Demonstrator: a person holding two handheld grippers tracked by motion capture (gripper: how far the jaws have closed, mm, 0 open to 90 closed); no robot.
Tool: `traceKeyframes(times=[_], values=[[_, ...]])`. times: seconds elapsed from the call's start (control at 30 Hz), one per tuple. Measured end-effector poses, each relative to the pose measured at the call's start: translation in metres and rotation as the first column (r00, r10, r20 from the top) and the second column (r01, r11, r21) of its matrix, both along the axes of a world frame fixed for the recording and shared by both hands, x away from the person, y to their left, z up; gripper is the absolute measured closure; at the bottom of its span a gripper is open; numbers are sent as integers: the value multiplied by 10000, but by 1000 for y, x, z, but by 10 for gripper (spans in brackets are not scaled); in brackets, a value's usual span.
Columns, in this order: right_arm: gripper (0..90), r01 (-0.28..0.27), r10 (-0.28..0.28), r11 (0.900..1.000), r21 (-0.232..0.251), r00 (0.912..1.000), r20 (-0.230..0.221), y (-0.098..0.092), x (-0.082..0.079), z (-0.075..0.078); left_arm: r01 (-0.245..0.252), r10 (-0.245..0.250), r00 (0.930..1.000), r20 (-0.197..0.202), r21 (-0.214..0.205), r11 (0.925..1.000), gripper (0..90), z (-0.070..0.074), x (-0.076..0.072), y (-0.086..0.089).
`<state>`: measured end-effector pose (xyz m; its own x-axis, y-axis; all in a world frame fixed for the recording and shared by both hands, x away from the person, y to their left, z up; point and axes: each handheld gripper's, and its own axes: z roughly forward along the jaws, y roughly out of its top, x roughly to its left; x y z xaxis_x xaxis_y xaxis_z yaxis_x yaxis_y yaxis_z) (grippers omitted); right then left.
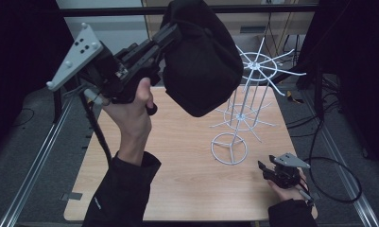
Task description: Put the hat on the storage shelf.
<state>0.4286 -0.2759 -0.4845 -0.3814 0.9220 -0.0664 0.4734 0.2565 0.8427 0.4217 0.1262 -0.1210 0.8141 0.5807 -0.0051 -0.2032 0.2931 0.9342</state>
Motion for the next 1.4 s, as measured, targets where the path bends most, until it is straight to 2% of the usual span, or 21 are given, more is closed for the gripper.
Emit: traceKeyframes(times=[0.17,0.33,0.43,0.57,0.83,0.97,1.13,1.23,1.3,1.4], values=[[484,-28,28,10000,22,10000,5,-1,0,0,-134,134,9994,-328,-4,9999,869,-11,11,-1],[483,-30,30,10000,-2,10000,-23,0,0,0,-109,85,9965,-831,-281,9995,866,-28,20,12],[483,-33,33,10000,-9,10000,-23,0,0,0,-345,327,9937,-1072,-149,9993,863,-41,25,21],[483,-61,61,9999,-110,10000,3,1,0,-1,-652,676,9861,-1516,206,9977,857,-58,32,33],[481,-98,98,9999,-125,9999,-60,2,1,-1,-1059,1252,9645,-2324,937,9900,840,-93,48,41],[480,-90,90,9999,-93,9999,-61,2,0,-1,-1167,1479,9552,-2563,1331,9842,835,-107,55,39],[480,-122,121,9999,-113,9999,-45,2,0,-1,-1226,1766,9438,-2792,2003,9720,821,-123,63,34],[479,-111,110,9999,-113,9999,-86,2,0,-1,-1253,1893,9395,-2856,2278,9656,822,-131,67,31],[479,-113,112,9999,-115,9999,-94,3,0,-1,-1166,1856,9360,-2990,2340,9652,823,-136,69,29],[478,-153,152,9998,-147,9999,-81,2,1,-1,-1106,1876,9344,-3027,2541,9608,818,-141,72,26]])
